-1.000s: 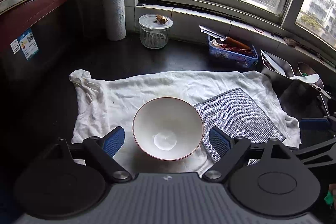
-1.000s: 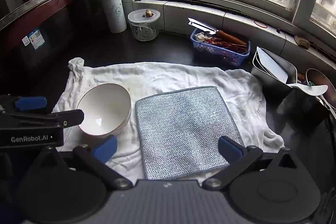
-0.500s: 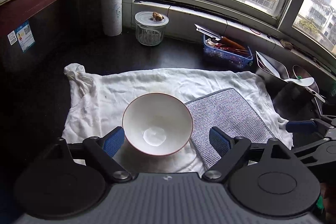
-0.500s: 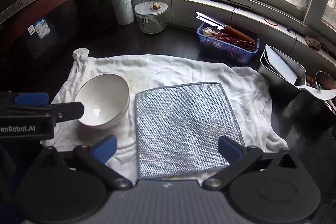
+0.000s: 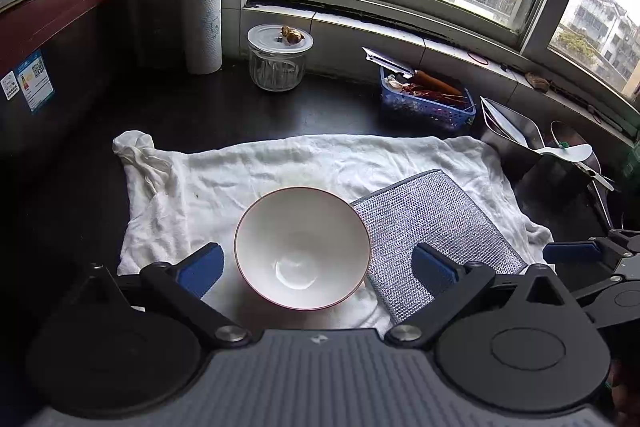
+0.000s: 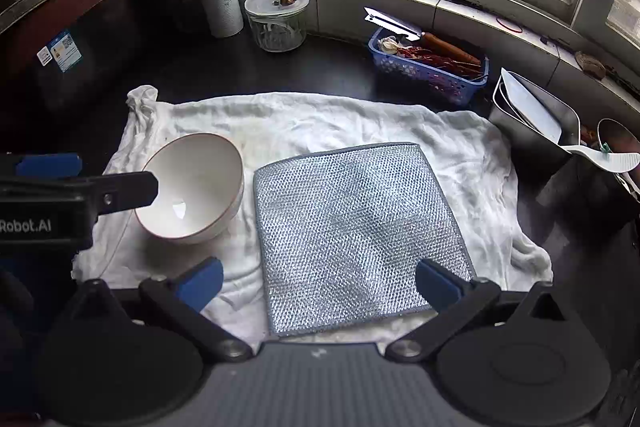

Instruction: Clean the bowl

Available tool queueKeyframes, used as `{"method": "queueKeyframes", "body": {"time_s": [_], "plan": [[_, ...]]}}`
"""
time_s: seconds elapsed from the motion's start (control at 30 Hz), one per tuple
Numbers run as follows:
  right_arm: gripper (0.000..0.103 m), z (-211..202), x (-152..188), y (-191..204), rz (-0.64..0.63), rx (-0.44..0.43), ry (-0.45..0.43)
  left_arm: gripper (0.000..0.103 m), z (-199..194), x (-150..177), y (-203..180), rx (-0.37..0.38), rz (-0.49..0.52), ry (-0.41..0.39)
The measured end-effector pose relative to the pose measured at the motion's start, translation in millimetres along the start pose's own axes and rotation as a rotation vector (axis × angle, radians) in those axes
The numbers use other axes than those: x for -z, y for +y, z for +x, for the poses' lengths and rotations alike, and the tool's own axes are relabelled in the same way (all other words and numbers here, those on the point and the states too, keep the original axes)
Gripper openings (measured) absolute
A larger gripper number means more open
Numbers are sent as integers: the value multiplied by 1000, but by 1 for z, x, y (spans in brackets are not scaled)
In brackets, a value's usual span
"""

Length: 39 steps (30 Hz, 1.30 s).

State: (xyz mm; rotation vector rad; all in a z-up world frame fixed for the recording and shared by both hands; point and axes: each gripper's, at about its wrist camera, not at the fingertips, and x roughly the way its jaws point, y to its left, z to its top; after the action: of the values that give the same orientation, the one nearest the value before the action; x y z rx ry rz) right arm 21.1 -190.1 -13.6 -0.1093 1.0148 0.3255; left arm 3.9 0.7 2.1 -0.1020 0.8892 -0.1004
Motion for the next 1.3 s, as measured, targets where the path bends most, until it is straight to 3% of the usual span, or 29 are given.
{"method": "queueKeyframes", "body": {"time_s": [1.03,1.3], "plan": [[102,-15,9,-3,-63,3,-24,101,-16,21,-15,-48,-38,-17],[102,-13,8,-5,-67,-18,-29,101,-14,19,-23,-103,47,-38]]}}
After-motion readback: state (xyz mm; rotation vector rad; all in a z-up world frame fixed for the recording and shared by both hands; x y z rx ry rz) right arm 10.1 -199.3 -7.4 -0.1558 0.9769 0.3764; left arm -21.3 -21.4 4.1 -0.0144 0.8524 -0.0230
